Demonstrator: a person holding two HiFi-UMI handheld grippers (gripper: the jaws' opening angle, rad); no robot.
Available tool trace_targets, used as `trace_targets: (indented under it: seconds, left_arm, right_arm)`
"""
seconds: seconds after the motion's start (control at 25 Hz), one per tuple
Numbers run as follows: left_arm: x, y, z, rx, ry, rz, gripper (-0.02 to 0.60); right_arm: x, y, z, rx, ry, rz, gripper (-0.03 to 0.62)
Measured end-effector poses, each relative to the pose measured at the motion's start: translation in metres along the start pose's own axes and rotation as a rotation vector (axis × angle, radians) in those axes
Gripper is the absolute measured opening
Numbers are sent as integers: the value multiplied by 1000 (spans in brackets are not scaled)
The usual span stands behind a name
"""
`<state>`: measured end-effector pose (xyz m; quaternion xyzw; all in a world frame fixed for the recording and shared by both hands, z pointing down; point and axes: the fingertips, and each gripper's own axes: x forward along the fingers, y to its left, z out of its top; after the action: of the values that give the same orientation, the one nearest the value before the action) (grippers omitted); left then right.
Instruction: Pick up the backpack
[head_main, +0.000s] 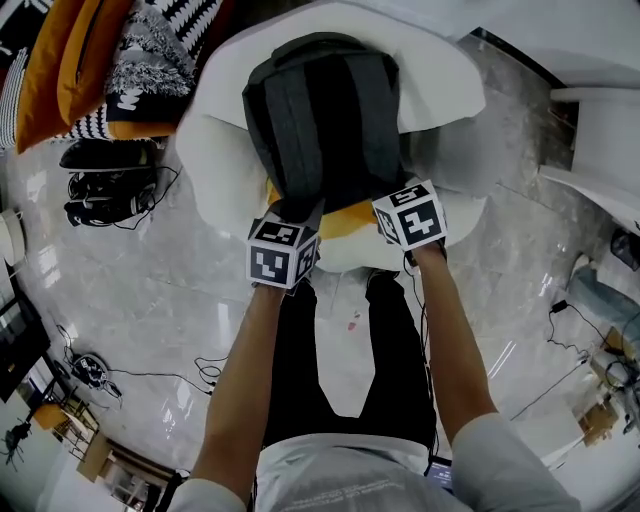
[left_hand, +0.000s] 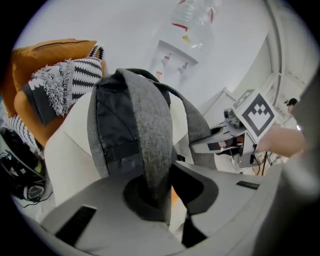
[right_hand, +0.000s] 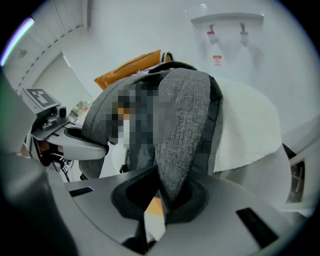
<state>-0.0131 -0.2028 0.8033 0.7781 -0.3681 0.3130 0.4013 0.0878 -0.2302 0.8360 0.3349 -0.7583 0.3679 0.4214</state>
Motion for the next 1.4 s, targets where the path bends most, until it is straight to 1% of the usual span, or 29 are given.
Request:
trace_targets:
  seconds: [0.4, 0.64, 0.88, 1.04, 1.24, 1.4]
  left_arm:
    - [-24, -22, -1, 13, -5, -21, 48]
    - [-34, -36, -17, 7, 14, -28, 48]
    - [-47, -42, -29, 24, 29, -27, 48]
    - [-56, -53, -35, 36, 32, -26, 48]
    - [-68, -68, -39, 56, 30, -44, 48]
    - [-78, -75, -45, 56, 26, -48, 48]
  right_arm:
    - [-34, 19, -6, -6, 12, 14, 37]
    - [-55, 31, -20, -2, 21, 16, 37]
    - [-77, 46, -30, 29, 14, 22, 37]
    - [-96, 51, -34, 21, 10, 22, 37]
    - [-116, 54, -44, 12, 21, 17, 37]
    - [-126, 59, -52, 8, 28, 16, 37]
